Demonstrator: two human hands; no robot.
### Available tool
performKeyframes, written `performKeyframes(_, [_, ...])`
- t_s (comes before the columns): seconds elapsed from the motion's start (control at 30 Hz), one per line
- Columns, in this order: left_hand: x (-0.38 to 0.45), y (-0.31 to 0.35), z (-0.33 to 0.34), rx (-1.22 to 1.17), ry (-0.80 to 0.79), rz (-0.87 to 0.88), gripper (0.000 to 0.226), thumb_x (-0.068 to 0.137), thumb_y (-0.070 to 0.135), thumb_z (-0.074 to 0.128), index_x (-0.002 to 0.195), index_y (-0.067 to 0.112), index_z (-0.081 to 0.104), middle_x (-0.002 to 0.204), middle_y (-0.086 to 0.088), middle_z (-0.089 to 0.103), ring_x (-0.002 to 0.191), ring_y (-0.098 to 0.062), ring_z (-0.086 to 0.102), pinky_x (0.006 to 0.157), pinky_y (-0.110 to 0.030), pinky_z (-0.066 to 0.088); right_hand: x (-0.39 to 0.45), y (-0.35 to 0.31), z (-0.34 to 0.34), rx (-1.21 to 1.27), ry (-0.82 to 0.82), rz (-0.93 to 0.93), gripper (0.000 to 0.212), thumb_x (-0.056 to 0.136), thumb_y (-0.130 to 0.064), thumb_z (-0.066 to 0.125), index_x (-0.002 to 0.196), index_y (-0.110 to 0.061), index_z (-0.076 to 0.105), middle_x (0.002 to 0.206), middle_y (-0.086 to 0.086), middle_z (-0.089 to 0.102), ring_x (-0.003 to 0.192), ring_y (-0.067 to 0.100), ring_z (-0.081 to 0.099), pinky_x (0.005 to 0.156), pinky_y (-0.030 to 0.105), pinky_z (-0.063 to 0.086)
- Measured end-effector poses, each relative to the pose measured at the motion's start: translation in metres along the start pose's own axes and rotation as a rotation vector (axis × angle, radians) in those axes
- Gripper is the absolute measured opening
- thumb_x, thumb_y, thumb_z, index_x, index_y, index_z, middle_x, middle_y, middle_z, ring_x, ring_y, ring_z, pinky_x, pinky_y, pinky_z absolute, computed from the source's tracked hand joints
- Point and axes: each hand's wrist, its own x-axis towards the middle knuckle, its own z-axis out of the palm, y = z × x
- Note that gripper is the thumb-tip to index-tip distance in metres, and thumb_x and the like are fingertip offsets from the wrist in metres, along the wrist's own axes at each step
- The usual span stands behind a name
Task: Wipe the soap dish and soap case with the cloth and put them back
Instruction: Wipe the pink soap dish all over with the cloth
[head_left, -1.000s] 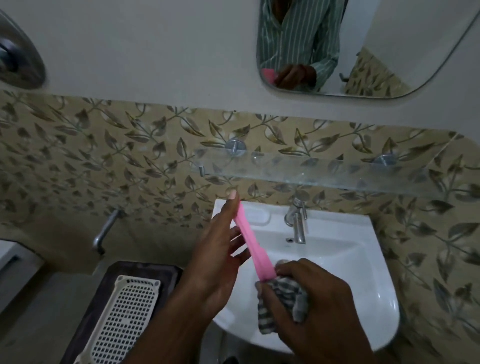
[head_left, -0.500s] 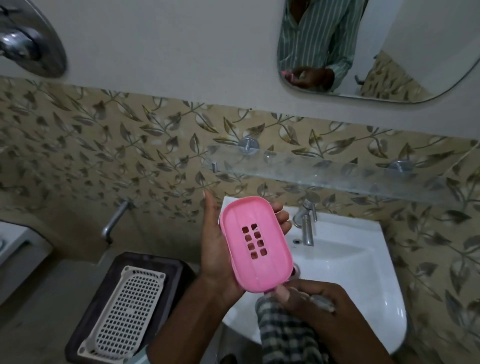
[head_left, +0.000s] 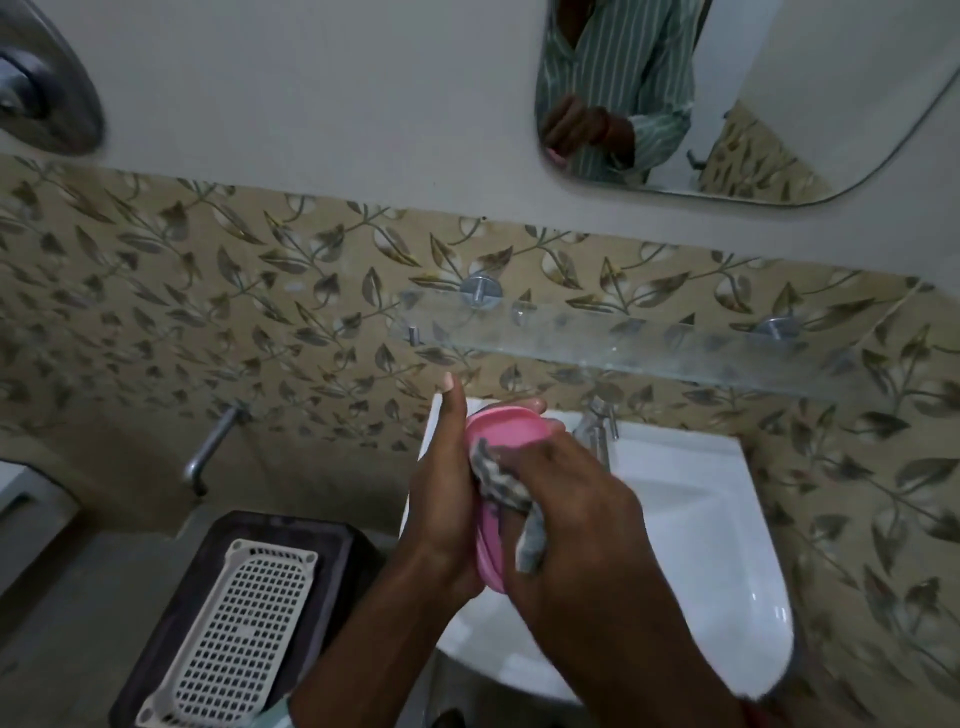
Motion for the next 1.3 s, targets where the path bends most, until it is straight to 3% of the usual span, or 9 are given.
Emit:
performKeyframes(0.2, [-0.003,0.003,-0.007,0.013,-0.021,-0.026,0.085,0.081,0.083,0.054,0.106,0.007,0.082,0.109,-0.020,0.076,0.101,-0.031,0.075,0.087,-0.042,0.061,-0.007,0.011,-0.010,0.044,-0.136,-0.072,0.044,0.053,-0.010,0.093,0.094,-0.015,0.078,0.091,0.003,0.075,0.080,0.020,0.071,0.078,0.029,0.060])
performKeyframes(0.33, [-0.010,-0.008,-0.003,0.096,-0.019,0.005,0.083,0.091,0.079,0.043,0.117,0.009,0.078,0.120,-0.022,0.075,0.113,-0.035,0.073,0.092,-0.044,0.060,0.016,0.011,-0.013,0.007,0.064,-0.079,0.029,0.074,-0.010,0.075,0.102,-0.009,0.071,0.102,0.006,0.065,0.091,0.018,0.062,0.077,0.029,0.056])
performKeyframes(0.5, [-0.008,0.003,0.001,0.220,0.070,0.114,0.093,0.069,0.086,0.046,0.119,0.014,0.076,0.114,-0.019,0.078,0.107,-0.035,0.076,0.100,-0.053,0.055,0.000,0.015,0.001,-0.206,0.049,0.059,0.039,0.069,-0.015,0.084,0.102,-0.007,0.066,0.096,0.011,0.062,0.067,0.019,0.062,0.052,0.021,0.053])
performKeyframes(0.73, [-0.006,0.004,-0.007,0.046,0.112,0.088,0.087,0.074,0.081,0.054,0.110,0.007,0.080,0.109,-0.021,0.078,0.095,-0.031,0.077,0.084,-0.044,0.064,-0.009,0.020,-0.004,0.031,-0.168,0.123,0.035,0.079,-0.035,0.076,0.110,-0.033,0.063,0.109,-0.016,0.061,0.096,0.006,0.058,0.091,0.024,0.053])
performKeyframes(0.83, [-0.008,0.003,-0.006,-0.011,0.036,0.045,0.084,0.074,0.085,0.051,0.098,0.012,0.085,0.105,-0.017,0.080,0.093,-0.028,0.079,0.079,-0.042,0.066,0.004,0.017,-0.008,0.190,-0.117,-0.006,0.024,0.080,-0.023,0.075,0.103,-0.026,0.070,0.100,-0.010,0.067,0.091,0.005,0.061,0.083,0.022,0.053])
performKeyframes(0.93, [-0.014,-0.007,-0.003,-0.037,0.015,0.016,0.081,0.089,0.077,0.045,0.108,0.007,0.082,0.115,-0.021,0.078,0.107,-0.032,0.076,0.081,-0.037,0.063,0.020,0.014,-0.005,0.249,0.088,-0.087,0.023,0.074,-0.004,0.077,0.095,-0.014,0.075,0.093,-0.001,0.072,0.086,0.006,0.064,0.080,0.018,0.051])
performKeyframes(1.03, [-0.015,-0.009,-0.002,0.025,0.020,0.077,0.079,0.092,0.075,0.043,0.109,0.009,0.082,0.118,-0.021,0.076,0.111,-0.033,0.074,0.084,-0.037,0.062,0.025,0.015,0.000,0.154,0.156,-0.067,0.026,0.075,-0.010,0.076,0.101,-0.010,0.072,0.095,0.001,0.069,0.087,0.007,0.060,0.078,0.015,0.050])
performKeyframes(1.17, [-0.008,0.018,-0.007,0.107,0.058,0.175,0.074,0.080,0.080,0.052,0.096,0.015,0.084,0.099,-0.016,0.079,0.087,-0.027,0.077,0.076,-0.039,0.064,0.004,0.016,0.001,0.335,-0.061,-0.037,0.018,0.077,-0.021,0.071,0.094,-0.025,0.070,0.090,-0.012,0.067,0.080,0.003,0.062,0.070,0.015,0.051])
performKeyframes(1.3, [-0.005,0.019,-0.006,0.204,0.107,0.204,0.063,0.084,0.073,0.057,0.096,0.016,0.082,0.100,-0.018,0.077,0.086,-0.028,0.075,0.083,-0.041,0.059,-0.009,0.027,-0.005,0.053,-0.204,-0.105,0.034,0.073,-0.027,0.077,0.105,-0.029,0.068,0.105,-0.011,0.064,0.088,0.006,0.065,0.077,0.025,0.058])
